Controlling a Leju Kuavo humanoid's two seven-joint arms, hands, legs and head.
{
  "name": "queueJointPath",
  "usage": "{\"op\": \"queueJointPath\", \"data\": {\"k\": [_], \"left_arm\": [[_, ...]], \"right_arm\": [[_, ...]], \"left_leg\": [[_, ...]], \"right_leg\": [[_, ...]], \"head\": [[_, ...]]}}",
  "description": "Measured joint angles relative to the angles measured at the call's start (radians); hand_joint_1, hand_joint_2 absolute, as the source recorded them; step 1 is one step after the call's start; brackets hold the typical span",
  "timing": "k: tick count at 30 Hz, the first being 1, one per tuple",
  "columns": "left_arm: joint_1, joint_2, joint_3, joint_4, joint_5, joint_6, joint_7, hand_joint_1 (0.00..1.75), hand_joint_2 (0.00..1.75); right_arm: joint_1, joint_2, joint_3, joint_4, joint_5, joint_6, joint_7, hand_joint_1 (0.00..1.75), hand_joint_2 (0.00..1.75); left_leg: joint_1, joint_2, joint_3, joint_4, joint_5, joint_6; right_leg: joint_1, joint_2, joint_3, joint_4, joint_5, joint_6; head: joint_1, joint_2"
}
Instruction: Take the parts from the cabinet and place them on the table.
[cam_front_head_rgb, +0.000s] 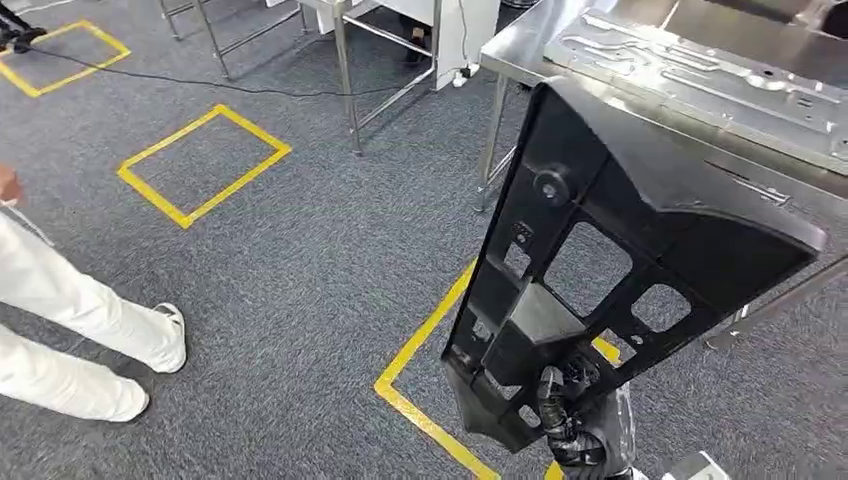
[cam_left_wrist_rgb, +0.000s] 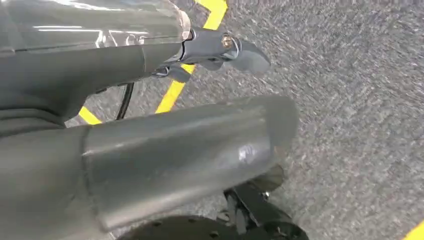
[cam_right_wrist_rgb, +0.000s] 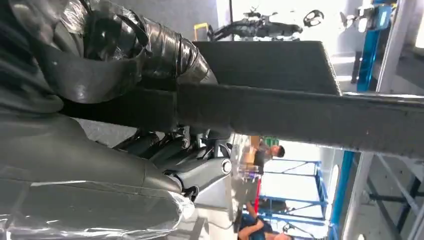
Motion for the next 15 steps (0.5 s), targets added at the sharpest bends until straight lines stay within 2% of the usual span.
{"op": "queueJointPath", "data": {"k": [1, 2, 3, 4, 5, 6, 8, 9, 10, 11, 12, 15], "left_arm": [[0.0, 0.001, 0.0, 0.0, 0.0, 0.0, -0.001, 0.0, 0.0], [0.001, 0.001, 0.0, 0.0, 0.0, 0.0, -0.002, 0.0, 0.0], [0.003, 0.0, 0.001, 0.0, 0.0, -0.001, -0.002, 0.0, 0.0], [0.005, 0.0, 0.002, 0.0, -0.001, -0.004, -0.002, 0.0, 0.0], [0.005, 0.0, 0.003, 0.0, -0.001, -0.004, -0.003, 0.0, 0.0], [0.005, 0.0, 0.003, 0.0, -0.002, -0.005, -0.003, 0.0, 0.0], [0.004, 0.0, 0.003, 0.0, -0.002, -0.006, -0.003, 0.0, 0.0], [0.002, 0.0, 0.003, 0.0, -0.003, -0.006, -0.003, 0.0, 0.0], [0.001, -0.002, 0.003, 0.0, -0.004, -0.007, -0.003, 0.0, 0.0], [0.001, -0.003, 0.003, 0.0, -0.005, -0.008, -0.003, 0.0, 0.0], [0.001, -0.003, 0.003, 0.0, -0.005, -0.008, -0.004, 0.0, 0.0], [-0.004, -0.006, 0.003, 0.0, -0.007, -0.01, -0.005, 0.0, 0.0]], "right_arm": [[0.002, 0.0, 0.0, 0.0, -0.002, -0.003, 0.0, 1.75, 1.75], [-0.002, -0.001, 0.0, 0.0, -0.003, -0.003, 0.001, 1.75, 1.75], [-0.003, -0.001, 0.0, 0.0, -0.005, -0.005, 0.001, 1.75, 1.75], [-0.002, -0.002, 0.0, 0.0, -0.007, -0.006, 0.003, 1.75, 1.75], [-0.001, -0.003, 0.0, 0.0, -0.009, -0.006, 0.004, 1.75, 1.75], [0.0, -0.004, 0.0, 0.0, -0.01, -0.006, 0.006, 1.75, 1.75], [0.001, -0.005, 0.0, 0.0, -0.011, -0.006, 0.007, 1.75, 1.75], [0.002, -0.006, 0.0, 0.0, -0.012, -0.006, 0.008, 1.75, 1.75], [0.002, -0.007, 0.0, 0.0, -0.013, -0.006, 0.009, 1.75, 1.75], [0.001, -0.008, 0.0, 0.0, -0.013, -0.006, 0.01, 1.75, 1.75], [0.001, -0.008, 0.0, 0.0, -0.013, -0.006, 0.012, 1.75, 1.75], [0.003, -0.009, 0.0, -0.001, -0.014, -0.006, 0.013, 1.75, 1.75]], "left_leg": [[-0.001, 0.014, 0.004, -0.005, 0.003, 0.006], [-0.002, 0.025, 0.004, -0.006, 0.003, 0.011], [-0.004, 0.039, 0.003, -0.006, 0.002, 0.013], [-0.006, 0.056, 0.003, -0.005, 0.0, 0.014], [-0.006, 0.069, 0.003, -0.005, -0.002, 0.014], [-0.006, 0.084, 0.005, -0.005, -0.005, 0.013], [-0.006, 0.097, 0.008, -0.005, -0.008, 0.011], [-0.006, 0.108, 0.013, -0.005, -0.011, 0.009], [-0.006, 0.119, 0.02, -0.005, -0.015, 0.006], [-0.007, 0.128, 0.027, -0.005, -0.02, 0.002], [-0.012, 0.138, 0.03, -0.005, -0.024, -0.005], [-0.008, 0.164, 0.039, -0.009, -0.027, -0.02]], "right_leg": [[0.004, -0.068, -0.007, 0.021, -0.017, 0.004], [0.004, -0.107, -0.032, 0.073, -0.052, 0.01], [0.0, -0.127, -0.072, 0.152, -0.094, 0.015], [-0.002, -0.133, -0.116, 0.239, -0.131, 0.019], [-0.004, -0.135, -0.142, 0.288, -0.144, 0.021], [-0.007, -0.136, -0.151, 0.3, -0.132, 0.023], [-0.007, -0.139, -0.132, 0.259, -0.098, 0.023], [-0.007, -0.145, -0.093, 0.188, -0.058, 0.021], [-0.005, -0.162, -0.035, 0.08, -0.009, 0.015], [0.002, -0.211, 0.01, -0.005, 0.006, 0.005], [0.009, -0.221, 0.011, -0.005, -0.002, -0.004], [0.016, -0.188, 0.004, -0.006, -0.002, -0.019]], "head": [[0.001, 0.0], [0.001, 0.0], [0.001, 0.0], [0.001, 0.0], [0.001, 0.0], [0.001, 0.0], [0.001, 0.0], [0.001, 0.0], [0.001, 0.0], [0.001, 0.0], [0.001, 0.0], [0.0, 0.0]]}}
